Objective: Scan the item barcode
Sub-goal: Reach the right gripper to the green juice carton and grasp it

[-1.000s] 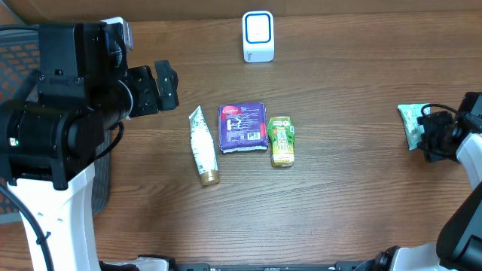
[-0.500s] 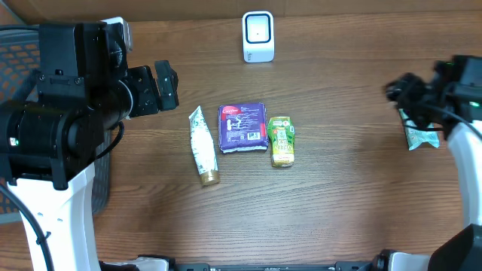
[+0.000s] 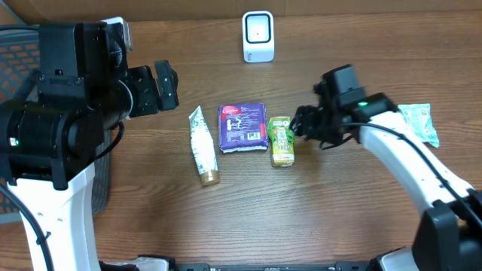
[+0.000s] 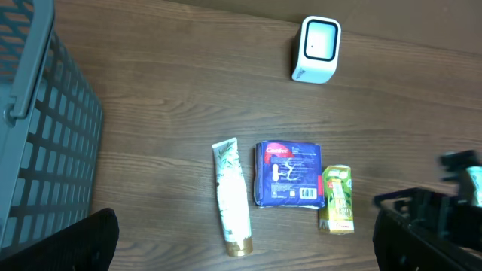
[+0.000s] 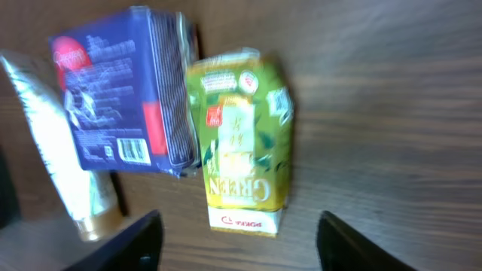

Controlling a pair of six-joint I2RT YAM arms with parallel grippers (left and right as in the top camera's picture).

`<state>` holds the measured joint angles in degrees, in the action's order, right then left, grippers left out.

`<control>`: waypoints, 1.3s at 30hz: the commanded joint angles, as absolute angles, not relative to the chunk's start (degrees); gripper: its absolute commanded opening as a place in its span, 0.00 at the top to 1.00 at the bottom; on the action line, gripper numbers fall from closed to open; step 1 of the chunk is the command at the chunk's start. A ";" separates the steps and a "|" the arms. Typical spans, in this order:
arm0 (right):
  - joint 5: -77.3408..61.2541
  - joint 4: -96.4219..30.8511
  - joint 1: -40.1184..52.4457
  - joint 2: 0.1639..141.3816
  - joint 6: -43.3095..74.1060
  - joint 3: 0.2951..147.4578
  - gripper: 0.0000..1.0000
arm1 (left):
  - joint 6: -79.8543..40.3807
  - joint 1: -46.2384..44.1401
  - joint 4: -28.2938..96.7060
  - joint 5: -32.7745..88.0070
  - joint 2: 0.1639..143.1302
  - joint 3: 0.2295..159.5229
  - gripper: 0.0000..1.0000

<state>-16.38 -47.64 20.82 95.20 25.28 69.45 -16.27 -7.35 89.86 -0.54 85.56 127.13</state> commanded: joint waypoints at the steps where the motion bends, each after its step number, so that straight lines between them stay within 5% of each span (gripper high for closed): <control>1: -14.98 -47.94 24.67 97.56 28.77 68.62 0.44 | -15.40 -7.14 89.82 -1.04 85.97 127.57 0.00; 7: -15.70 -45.23 30.63 98.65 28.49 68.64 0.59 | -15.40 -7.14 89.82 -1.04 85.97 127.57 0.00; 10: -16.78 -43.57 33.10 98.72 28.64 68.64 0.87 | -15.40 -7.14 89.84 -1.04 85.97 127.57 0.01; 12: -16.19 -43.18 34.13 98.83 29.98 68.62 0.96 | -15.40 -7.14 89.84 -1.04 85.97 127.57 0.00; 30: -2.57 -45.15 35.00 106.54 41.65 68.62 0.96 | -15.40 -7.14 89.84 -1.04 85.97 127.57 0.00; 39: 5.21 -49.06 25.12 106.54 40.58 68.64 0.96 | -15.40 -7.14 89.84 -1.04 85.97 127.57 0.00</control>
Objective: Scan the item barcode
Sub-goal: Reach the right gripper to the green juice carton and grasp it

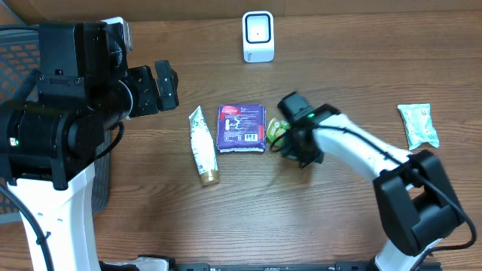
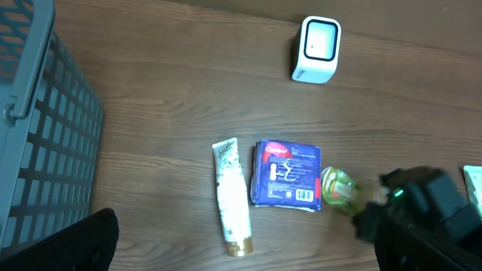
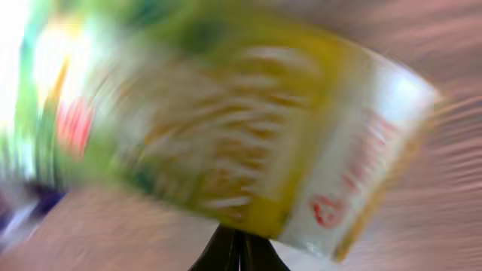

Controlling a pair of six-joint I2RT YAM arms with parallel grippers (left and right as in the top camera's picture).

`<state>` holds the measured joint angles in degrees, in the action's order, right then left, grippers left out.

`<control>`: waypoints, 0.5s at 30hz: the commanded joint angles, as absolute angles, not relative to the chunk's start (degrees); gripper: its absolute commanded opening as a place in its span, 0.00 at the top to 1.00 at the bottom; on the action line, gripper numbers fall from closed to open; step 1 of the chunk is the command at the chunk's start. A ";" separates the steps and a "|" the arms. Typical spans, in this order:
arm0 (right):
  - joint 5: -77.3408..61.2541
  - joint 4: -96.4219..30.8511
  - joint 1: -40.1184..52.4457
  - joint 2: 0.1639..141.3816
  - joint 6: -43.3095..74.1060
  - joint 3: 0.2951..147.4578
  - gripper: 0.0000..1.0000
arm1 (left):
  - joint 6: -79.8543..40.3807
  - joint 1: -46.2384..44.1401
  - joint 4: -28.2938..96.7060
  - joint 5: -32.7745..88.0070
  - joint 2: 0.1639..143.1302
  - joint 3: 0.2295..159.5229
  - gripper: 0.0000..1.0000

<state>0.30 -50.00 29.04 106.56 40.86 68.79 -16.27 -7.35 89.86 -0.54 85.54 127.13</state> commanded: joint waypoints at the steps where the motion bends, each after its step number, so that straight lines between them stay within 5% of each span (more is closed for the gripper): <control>1: 5.04 -47.81 23.77 106.54 39.13 68.64 0.96 | -15.40 -7.14 89.82 -1.04 85.97 127.57 0.00; 7: -4.34 -34.79 17.06 106.54 30.09 68.64 0.94 | -15.40 -7.14 89.84 -1.04 85.97 127.57 0.00; 15: -10.68 -24.34 14.50 106.54 27.99 68.64 0.72 | -15.40 -7.14 89.82 -1.04 85.97 127.57 0.00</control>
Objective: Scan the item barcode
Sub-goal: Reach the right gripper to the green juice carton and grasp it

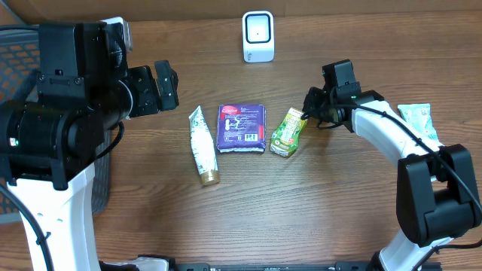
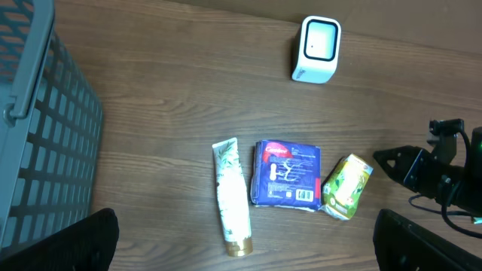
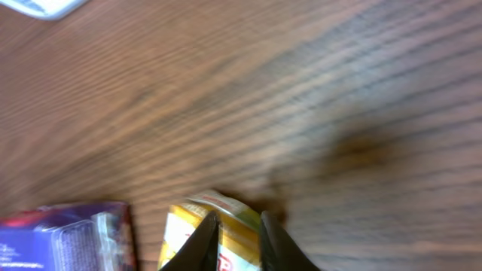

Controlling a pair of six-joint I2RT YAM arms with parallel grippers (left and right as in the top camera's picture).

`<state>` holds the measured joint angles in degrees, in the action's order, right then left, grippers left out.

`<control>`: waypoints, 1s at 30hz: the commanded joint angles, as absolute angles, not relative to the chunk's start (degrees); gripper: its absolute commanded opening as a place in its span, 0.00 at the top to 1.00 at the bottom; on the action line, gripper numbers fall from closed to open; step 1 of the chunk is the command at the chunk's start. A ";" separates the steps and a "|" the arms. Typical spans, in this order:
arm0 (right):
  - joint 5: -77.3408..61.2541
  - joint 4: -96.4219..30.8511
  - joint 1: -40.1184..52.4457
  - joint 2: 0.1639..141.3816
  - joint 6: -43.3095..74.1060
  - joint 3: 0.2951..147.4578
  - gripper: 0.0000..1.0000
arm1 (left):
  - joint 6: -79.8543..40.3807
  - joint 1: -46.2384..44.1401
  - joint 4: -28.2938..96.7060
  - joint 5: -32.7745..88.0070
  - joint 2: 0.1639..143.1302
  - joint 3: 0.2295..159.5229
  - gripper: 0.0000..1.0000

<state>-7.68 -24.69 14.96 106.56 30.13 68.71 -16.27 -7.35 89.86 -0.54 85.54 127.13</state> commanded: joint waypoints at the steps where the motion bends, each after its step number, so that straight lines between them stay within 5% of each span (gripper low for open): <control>1: -10.90 -24.84 14.28 106.54 27.99 68.64 0.69 | -15.40 -7.14 89.82 -1.04 85.97 127.57 0.00; 8: -19.18 -30.04 10.98 106.54 30.48 68.64 0.26 | -15.40 -7.14 89.82 -1.04 85.97 127.57 0.00; 21: -21.50 -30.48 13.43 106.54 41.23 63.53 0.28 | -15.40 -7.14 89.84 -1.04 85.97 127.57 0.00; 30: -21.71 -17.39 14.57 106.54 43.77 55.05 0.29 | -15.40 -7.14 89.82 -1.04 85.97 127.57 0.00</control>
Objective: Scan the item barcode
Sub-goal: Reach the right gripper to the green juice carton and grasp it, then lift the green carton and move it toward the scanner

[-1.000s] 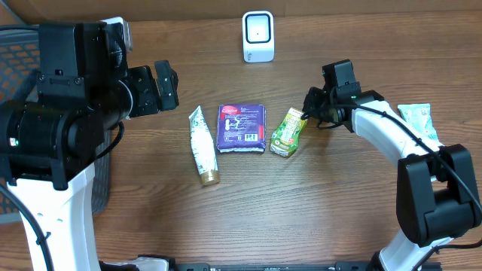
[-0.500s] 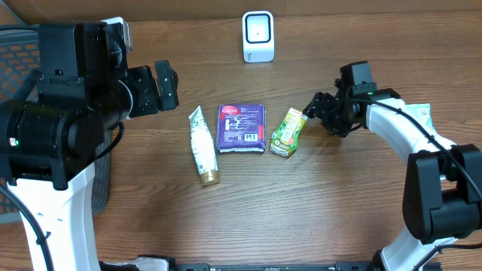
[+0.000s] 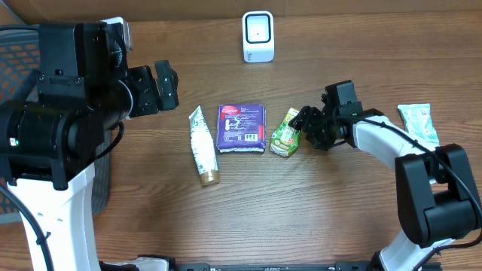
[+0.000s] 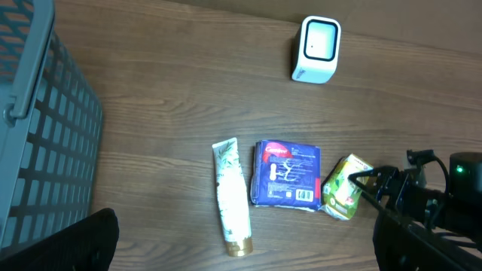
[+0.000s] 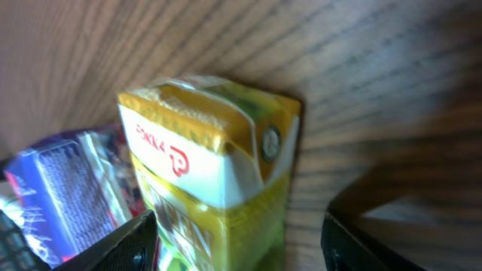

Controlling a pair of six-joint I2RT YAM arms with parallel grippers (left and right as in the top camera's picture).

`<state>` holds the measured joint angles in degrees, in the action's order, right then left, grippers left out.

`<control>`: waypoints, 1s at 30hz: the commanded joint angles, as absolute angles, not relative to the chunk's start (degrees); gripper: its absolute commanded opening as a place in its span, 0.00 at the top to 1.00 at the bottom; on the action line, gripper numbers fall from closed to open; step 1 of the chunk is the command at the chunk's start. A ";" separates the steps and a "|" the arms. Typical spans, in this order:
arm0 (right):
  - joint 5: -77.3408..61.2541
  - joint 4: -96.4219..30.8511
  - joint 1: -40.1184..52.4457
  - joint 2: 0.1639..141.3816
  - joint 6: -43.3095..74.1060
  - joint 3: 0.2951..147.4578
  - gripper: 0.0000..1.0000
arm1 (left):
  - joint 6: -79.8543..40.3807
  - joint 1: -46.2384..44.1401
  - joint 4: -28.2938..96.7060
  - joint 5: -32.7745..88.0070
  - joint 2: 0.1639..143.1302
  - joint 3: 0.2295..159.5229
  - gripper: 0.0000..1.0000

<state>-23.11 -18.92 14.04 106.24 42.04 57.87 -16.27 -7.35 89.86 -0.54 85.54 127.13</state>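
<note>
The green tea carton point(image 3: 287, 132) lies tilted on the wood table, just right of a purple pack point(image 3: 242, 128). My right gripper point(image 3: 304, 125) stands open at the carton's upper right end. In the right wrist view the carton point(image 5: 215, 173) fills the space between the two spread fingers point(image 5: 139, 241), with a gap on its right side. The white scanner point(image 3: 258, 36) stands at the back centre, also seen in the left wrist view as a scanner point(image 4: 316, 50). My left gripper point(image 3: 164, 86) hovers open, high at the left, holding nothing.
A white tube with a gold cap point(image 3: 202, 144) lies left of the purple pack. A mint-green packet point(image 3: 418, 124) lies at the far right. A grey mesh basket point(image 4: 38, 135) stands at the table's left edge.
My right gripper was shut with its tips at the carton's upper end; now it is open with its fingers on either side of that end. The carton lies tilted in about the same place.
First my right gripper was open to the right of the carton, which lay straight beside the purple pack. Then it was shut over the carton. After that the carton lay tilted with the shut gripper at its upper end; now the gripper is open round it.
</note>
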 commanded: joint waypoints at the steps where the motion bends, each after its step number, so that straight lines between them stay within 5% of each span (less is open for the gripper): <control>1: -21.69 -16.23 14.57 106.54 43.75 54.57 0.29 | -15.40 -7.14 89.84 -1.04 85.97 127.57 0.00; 10: -21.45 -7.05 15.38 108.20 48.77 50.68 0.43 | -15.40 -7.14 89.82 -1.04 85.97 127.57 0.01; 17: -22.72 -5.69 15.07 110.08 49.50 50.70 0.82 | -15.40 -7.14 89.82 -1.04 85.97 127.57 0.00; 30: -47.92 -3.25 8.23 106.34 33.87 52.80 0.87 | -15.40 -7.14 89.82 -1.04 85.97 127.57 0.00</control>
<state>-37.28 -3.88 9.65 107.33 40.25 52.10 -16.27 -7.35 89.86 -0.54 85.54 127.13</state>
